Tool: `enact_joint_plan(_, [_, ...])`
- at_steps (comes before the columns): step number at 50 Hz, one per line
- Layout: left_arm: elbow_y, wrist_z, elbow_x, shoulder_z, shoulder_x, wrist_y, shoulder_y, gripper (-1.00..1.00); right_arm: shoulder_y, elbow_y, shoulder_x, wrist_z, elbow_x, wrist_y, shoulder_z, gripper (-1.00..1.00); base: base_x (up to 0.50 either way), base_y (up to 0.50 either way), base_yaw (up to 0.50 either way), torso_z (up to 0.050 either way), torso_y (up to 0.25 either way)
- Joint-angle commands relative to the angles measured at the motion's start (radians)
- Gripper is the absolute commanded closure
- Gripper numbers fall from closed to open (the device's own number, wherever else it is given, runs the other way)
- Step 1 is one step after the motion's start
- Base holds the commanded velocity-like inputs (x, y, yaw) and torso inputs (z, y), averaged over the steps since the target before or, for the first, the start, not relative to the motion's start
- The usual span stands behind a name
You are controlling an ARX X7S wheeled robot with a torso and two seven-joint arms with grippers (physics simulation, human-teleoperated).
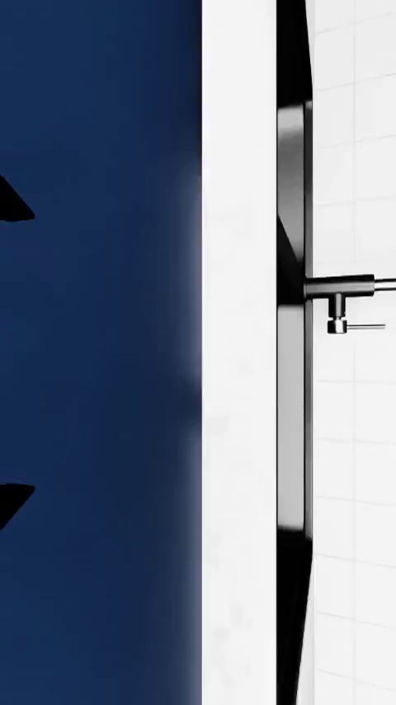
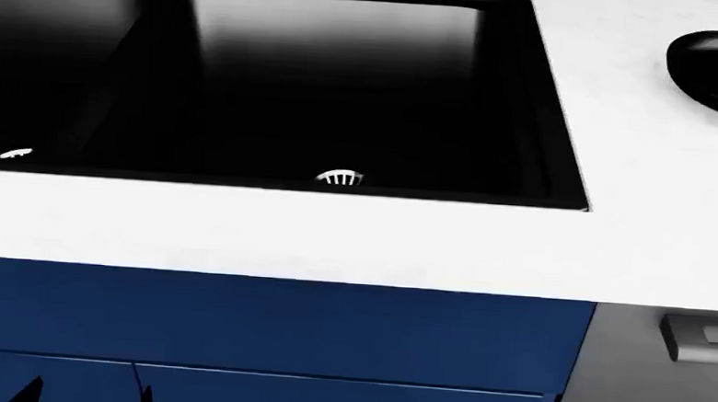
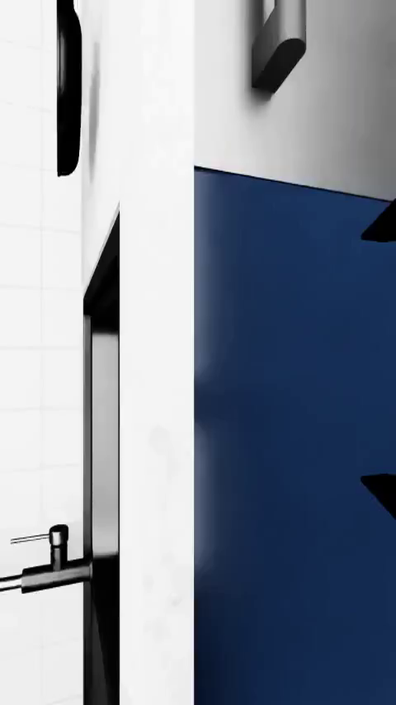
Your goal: Pick the pan and sponge and place them into the sink. Then turn on the water.
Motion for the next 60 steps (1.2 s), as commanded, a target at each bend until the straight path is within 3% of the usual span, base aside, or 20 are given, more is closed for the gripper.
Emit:
enact_joint_plan(1, [0.002,-0.012,-0.019,0.013,-0.020,-0.002,0.005,-1.00,0.001,0.001,0.015,0.019,0.023,0.004,-0.016,-1.00,0.00,0.00,0.00,0.000,0.000])
enact_joint_plan(13, [-0.003,-0.055,-0.053,0.045,-0.046,-0.004,0.003,-1.00,0.009,0.006,0.052,0.071,0.025,0.021,-0.074,-1.00,0.00,0.00,0.00,0.000,0.000])
enact_joint_plan(60, [-0.002,-0.116,-0.114,0.109,-0.109,0.006,0.004,-1.00,0.020,0.019,0.104,0.140,0.107,0.017,-0.124,-1.00,0.04,-0.50,0.00,0.000,0.000])
